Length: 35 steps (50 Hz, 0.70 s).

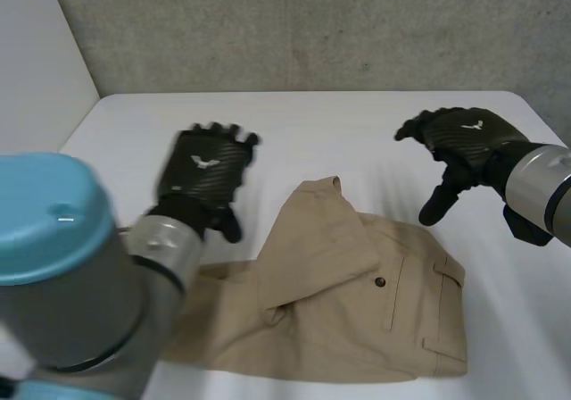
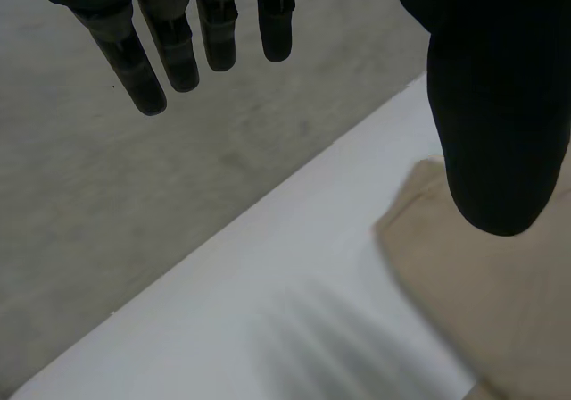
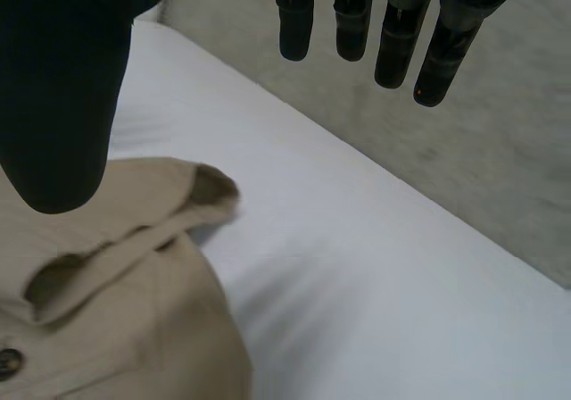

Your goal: Fold the shorts.

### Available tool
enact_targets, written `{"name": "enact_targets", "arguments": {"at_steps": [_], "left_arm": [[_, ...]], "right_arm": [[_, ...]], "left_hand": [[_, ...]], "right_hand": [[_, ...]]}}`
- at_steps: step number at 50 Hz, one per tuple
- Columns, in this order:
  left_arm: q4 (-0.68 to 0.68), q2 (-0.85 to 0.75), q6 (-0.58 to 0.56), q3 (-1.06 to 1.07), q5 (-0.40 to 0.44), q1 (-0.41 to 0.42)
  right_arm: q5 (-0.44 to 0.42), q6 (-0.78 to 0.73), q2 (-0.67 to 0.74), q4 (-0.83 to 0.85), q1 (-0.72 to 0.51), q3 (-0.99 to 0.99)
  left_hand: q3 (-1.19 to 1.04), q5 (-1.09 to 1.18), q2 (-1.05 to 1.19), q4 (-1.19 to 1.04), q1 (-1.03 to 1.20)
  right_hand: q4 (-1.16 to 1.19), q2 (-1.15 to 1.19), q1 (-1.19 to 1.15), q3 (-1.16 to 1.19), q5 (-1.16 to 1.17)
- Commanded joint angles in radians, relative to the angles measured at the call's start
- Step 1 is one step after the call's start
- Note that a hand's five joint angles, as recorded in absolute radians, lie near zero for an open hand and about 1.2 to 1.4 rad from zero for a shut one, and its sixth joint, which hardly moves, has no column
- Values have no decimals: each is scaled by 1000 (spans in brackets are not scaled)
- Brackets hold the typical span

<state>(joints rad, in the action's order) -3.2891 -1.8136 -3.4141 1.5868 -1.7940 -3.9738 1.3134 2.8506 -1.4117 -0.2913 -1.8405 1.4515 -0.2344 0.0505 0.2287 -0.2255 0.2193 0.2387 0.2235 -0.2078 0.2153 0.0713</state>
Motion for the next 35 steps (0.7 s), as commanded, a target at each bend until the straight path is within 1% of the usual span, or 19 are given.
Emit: {"name": "enact_targets", "arguments": {"at_steps": [1, 9, 12, 16, 19, 20, 22, 23, 24, 25, 27, 28, 29, 30, 31, 32, 35], "left_arm": [[-4, -209, 7, -123, 61, 62], [-3, -355, 1, -212, 62, 136], [0, -383, -1, -228, 61, 139], [8, -408, -1, -252, 56, 139], [19, -415, -2, -266, 55, 140], [25, -420, -2, -272, 55, 139], [29, -428, -2, -278, 53, 137], [32, -432, -2, -283, 51, 134], [38, -438, -4, -289, 53, 133], [42, -438, -4, -291, 53, 133], [52, -440, -5, -294, 53, 130], [61, -440, -7, -295, 53, 125], [65, -440, -8, -297, 51, 122], [68, -440, -10, -300, 51, 117], [69, -440, -13, -301, 50, 113], [69, -437, -22, -306, 48, 102], [65, -432, -34, -318, 47, 82]], "right_arm": [[124, 6, 20, 99, 29, 107], [127, 16, 167, 101, 30, 109], [119, 16, 217, 101, 27, 99], [96, 16, 283, 97, 24, 66], [83, 18, 316, 98, 23, 47], [79, 16, 341, 98, 23, 35], [79, 18, 359, 95, 23, 23], [81, 18, 368, 93, 21, 15], [81, 18, 382, 93, 20, 4], [81, 16, 387, 93, 20, 1], [78, 16, 393, 93, 20, -5], [75, 16, 396, 93, 20, -11], [73, 16, 401, 93, 20, -16], [70, 16, 407, 96, 20, -20], [66, 16, 411, 98, 18, -32], [63, 16, 413, 100, 18, -40], [47, 4, 412, 103, 17, -92]], "left_hand": [[6, 3, -1, -3, 9], [3, 6, 2, -6, 12], [-8, 18, 14, -17, 23], [-85, 94, 90, -94, 100], [-263, 273, 269, -272, 278], [-386, 395, 392, -395, 401], [-527, 537, 533, -536, 542], [-636, 645, 641, -645, 651], [-831, 841, 837, -840, 847], [-900, 910, 906, -909, 915], [-1079, 1088, 1085, -1088, 1094], [-1161, 1170, 1167, -1170, 1176], [-1162, 1171, 1168, -1171, 1177], [-1162, 1171, 1168, -1171, 1177], [-1162, 1171, 1168, -1171, 1177], [-1162, 1171, 1168, -1171, 1177], [-1162, 1171, 1168, -1171, 1177]], "right_hand": [[-64, -49, 33, -41, -71], [-64, -49, 33, -41, -71], [-64, -49, 33, -41, -71], [-64, -49, 33, -41, -71], [-64, -49, 33, -41, -71], [-64, -49, 33, -41, -71], [-64, -49, 33, -41, -71], [-64, -49, 33, -41, -71], [-64, -49, 33, -41, -71], [-48, -33, 17, -25, -56], [40, 55, -70, 63, 32], [200, 215, -231, 223, 193], [344, 359, -375, 367, 337], [572, 587, -603, 595, 565], [1010, 1026, -1041, 1034, 1003], [1156, 1171, -1187, 1179, 1149], [1158, 1173, -1188, 1181, 1150]]}}
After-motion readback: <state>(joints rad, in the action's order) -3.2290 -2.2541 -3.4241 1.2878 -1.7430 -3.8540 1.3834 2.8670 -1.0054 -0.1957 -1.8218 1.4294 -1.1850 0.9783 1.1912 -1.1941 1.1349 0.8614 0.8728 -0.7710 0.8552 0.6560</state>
